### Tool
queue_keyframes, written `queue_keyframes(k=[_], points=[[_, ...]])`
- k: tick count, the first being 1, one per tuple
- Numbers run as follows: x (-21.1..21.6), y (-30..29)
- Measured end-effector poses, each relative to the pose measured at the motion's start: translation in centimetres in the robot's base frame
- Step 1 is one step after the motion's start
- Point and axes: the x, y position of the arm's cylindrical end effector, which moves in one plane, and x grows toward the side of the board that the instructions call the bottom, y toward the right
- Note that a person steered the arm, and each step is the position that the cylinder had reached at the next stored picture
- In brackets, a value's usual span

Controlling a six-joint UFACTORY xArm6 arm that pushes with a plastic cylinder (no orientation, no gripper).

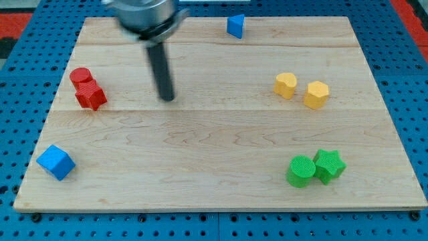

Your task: Move blue triangle below the red star

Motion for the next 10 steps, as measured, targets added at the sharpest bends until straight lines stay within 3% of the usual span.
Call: queue_keyframes(k=[2,5,7,8,10], points=[[-11.4,13.6],[-16.7,12.4],[-16.4,1.7],[-19.1,0.8],[-14.4,-9.7]])
